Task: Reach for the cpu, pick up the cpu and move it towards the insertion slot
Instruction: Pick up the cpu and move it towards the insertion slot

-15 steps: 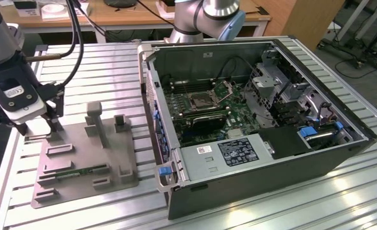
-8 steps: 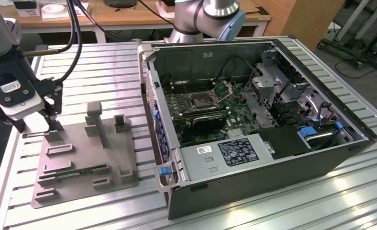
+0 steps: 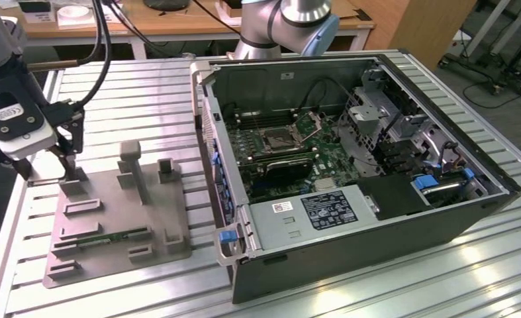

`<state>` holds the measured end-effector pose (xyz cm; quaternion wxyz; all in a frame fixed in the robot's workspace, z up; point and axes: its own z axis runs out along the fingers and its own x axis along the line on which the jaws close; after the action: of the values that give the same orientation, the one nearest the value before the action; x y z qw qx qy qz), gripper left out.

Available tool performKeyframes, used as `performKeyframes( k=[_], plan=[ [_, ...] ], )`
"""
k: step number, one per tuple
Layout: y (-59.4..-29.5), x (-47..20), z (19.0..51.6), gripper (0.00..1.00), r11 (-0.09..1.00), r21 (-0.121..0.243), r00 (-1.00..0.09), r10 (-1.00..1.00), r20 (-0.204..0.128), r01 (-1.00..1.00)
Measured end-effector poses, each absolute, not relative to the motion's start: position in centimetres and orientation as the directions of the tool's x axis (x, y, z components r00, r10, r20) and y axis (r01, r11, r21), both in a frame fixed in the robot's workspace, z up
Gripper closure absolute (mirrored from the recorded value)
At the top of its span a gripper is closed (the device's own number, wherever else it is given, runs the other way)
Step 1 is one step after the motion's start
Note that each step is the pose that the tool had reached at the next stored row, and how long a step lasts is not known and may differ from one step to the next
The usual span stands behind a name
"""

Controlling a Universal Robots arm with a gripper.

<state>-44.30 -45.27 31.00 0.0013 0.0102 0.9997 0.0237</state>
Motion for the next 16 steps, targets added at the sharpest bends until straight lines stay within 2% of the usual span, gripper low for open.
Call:
performKeyframes(
  k=[16],
  plan=[
    [-45.3, -44.3, 32.9, 0.45, 0.999, 0.047, -1.000, 0.023, -0.002, 0.023]
  ],
)
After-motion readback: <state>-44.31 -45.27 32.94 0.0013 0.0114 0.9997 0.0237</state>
